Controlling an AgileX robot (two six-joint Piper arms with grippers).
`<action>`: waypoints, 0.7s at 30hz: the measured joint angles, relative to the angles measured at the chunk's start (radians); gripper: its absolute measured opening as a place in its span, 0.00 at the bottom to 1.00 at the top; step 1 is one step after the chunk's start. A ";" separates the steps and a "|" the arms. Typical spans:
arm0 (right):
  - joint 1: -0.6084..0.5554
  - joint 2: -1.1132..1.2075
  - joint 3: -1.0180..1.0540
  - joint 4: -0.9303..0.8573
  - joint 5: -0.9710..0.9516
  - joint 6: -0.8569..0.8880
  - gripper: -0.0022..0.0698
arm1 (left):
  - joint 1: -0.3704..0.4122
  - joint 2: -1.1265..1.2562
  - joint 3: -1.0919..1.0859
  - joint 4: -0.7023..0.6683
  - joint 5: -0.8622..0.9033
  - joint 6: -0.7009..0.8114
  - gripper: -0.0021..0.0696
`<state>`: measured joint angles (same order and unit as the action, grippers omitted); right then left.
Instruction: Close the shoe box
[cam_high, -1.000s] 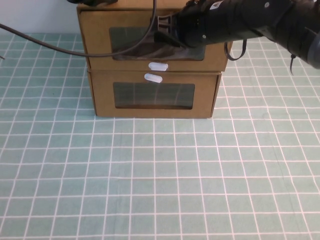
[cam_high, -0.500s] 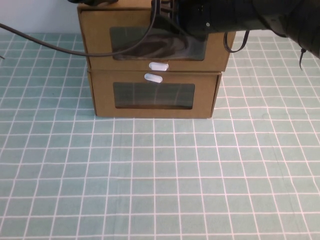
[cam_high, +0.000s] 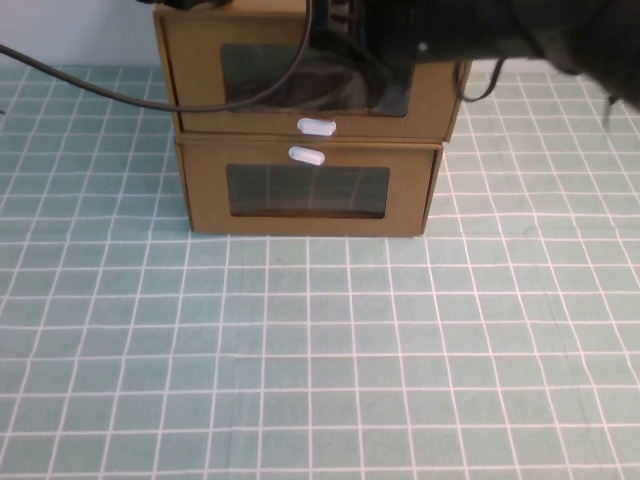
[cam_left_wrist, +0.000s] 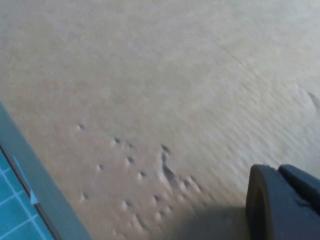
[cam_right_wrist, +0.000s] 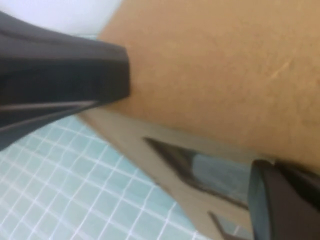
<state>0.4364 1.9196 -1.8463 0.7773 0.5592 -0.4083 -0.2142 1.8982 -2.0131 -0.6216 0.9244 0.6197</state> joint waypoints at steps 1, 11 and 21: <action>-0.005 -0.017 0.000 0.002 0.021 -0.007 0.01 | 0.000 -0.007 -0.007 0.010 0.013 0.000 0.02; -0.005 -0.263 -0.003 -0.236 0.320 0.157 0.01 | 0.000 -0.170 -0.035 0.071 0.092 -0.011 0.02; 0.088 -0.754 0.323 -0.582 0.452 0.371 0.01 | 0.000 -0.585 0.352 0.068 -0.088 0.015 0.02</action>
<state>0.5247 1.1651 -1.5236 0.1950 1.0113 -0.0374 -0.2142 1.3127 -1.6614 -0.5532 0.8367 0.6345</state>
